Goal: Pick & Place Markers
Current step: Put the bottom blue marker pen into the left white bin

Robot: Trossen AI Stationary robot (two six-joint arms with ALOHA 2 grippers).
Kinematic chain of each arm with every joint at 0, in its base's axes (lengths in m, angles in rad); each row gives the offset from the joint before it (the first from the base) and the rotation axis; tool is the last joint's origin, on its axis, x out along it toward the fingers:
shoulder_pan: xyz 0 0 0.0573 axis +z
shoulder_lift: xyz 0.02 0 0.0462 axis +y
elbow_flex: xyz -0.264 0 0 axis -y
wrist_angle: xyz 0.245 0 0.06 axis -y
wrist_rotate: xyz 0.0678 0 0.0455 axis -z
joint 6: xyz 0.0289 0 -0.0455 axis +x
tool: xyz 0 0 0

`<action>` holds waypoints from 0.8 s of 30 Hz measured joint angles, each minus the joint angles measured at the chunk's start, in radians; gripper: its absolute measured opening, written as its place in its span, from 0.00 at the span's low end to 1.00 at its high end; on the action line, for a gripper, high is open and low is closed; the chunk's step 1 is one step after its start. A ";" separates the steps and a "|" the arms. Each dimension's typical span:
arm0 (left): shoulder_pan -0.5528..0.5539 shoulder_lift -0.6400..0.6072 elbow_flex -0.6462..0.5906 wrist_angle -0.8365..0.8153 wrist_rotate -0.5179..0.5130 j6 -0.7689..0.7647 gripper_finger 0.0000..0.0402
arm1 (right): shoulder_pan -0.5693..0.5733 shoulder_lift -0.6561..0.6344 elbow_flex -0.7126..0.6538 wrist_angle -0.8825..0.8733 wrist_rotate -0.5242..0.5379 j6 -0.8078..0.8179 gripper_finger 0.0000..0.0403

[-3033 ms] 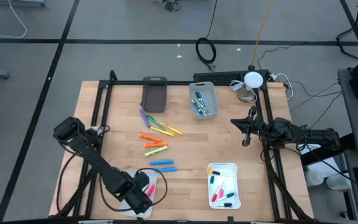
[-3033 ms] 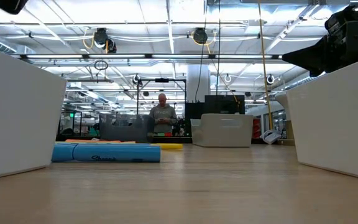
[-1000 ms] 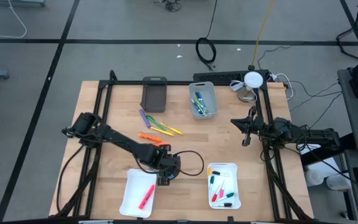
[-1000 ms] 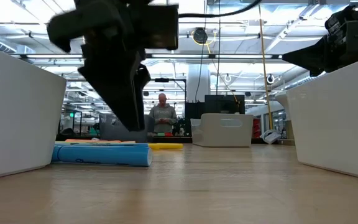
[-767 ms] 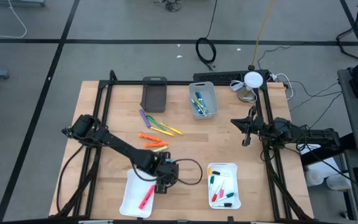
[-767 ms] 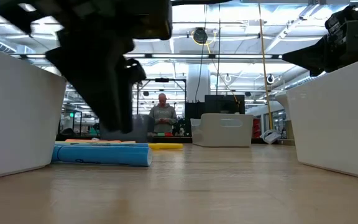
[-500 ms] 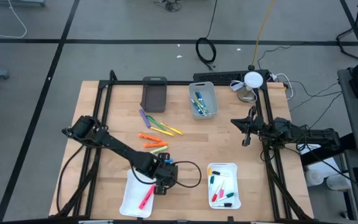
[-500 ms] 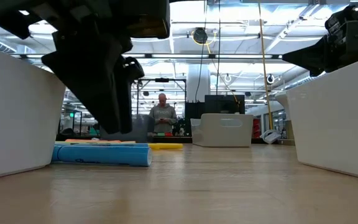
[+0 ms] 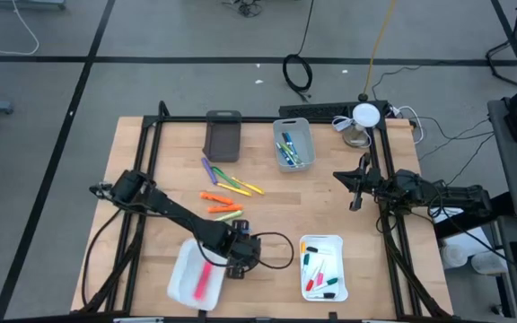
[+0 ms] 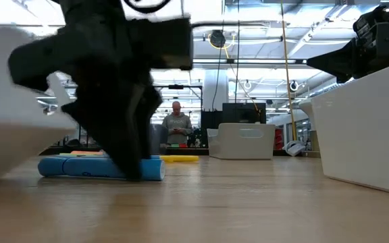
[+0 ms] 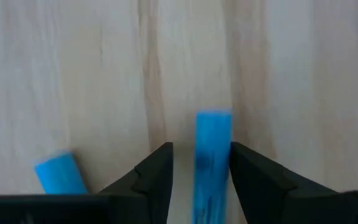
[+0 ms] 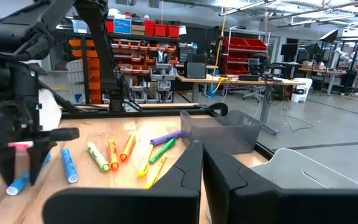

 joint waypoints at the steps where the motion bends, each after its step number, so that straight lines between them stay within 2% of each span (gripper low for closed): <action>1: 0.002 0.002 -0.001 0.002 -0.004 -0.005 0.40 | 0.000 0.000 0.000 0.001 0.000 0.000 0.00; 14: 0.004 0.001 -0.001 0.009 0.004 -0.005 0.39 | 0.000 0.000 0.000 0.001 0.000 0.000 0.00; 17: 0.003 0.002 -0.002 0.032 0.006 -0.005 0.32 | 0.000 0.000 0.000 0.001 0.000 0.000 0.00; 21: 0.009 0.002 -0.003 0.059 0.027 -0.026 0.16 | 0.000 0.000 0.000 0.001 0.000 0.000 0.00; 24: 0.019 -0.004 -0.003 0.070 0.041 -0.075 0.15 | 0.000 0.000 0.000 0.001 0.000 0.000 0.00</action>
